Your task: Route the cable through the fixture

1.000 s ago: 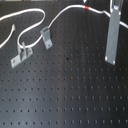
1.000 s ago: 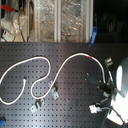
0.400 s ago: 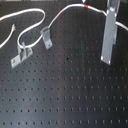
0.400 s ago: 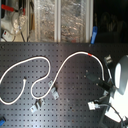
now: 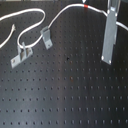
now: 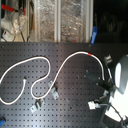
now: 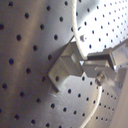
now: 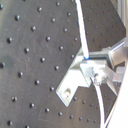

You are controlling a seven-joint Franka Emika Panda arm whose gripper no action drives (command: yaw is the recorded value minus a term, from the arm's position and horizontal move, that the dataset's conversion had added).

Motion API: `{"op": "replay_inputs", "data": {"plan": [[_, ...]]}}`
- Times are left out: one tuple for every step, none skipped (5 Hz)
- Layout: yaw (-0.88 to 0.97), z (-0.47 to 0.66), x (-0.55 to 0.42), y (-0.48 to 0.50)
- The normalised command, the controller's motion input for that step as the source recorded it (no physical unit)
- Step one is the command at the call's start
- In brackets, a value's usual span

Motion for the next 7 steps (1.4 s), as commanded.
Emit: {"op": "replay_inputs", "data": {"plan": [[-0.01, 0.0, -0.008, 0.003], [0.0, -0.04, -0.029, 0.009], [0.01, -0.3, -0.182, -0.105], [0.0, -0.01, 0.0, 0.0], [0.0, 0.0, -0.147, -0.299], [0.22, -0.05, -0.231, -0.162], [0.0, 0.0, -0.01, -0.02]]}}
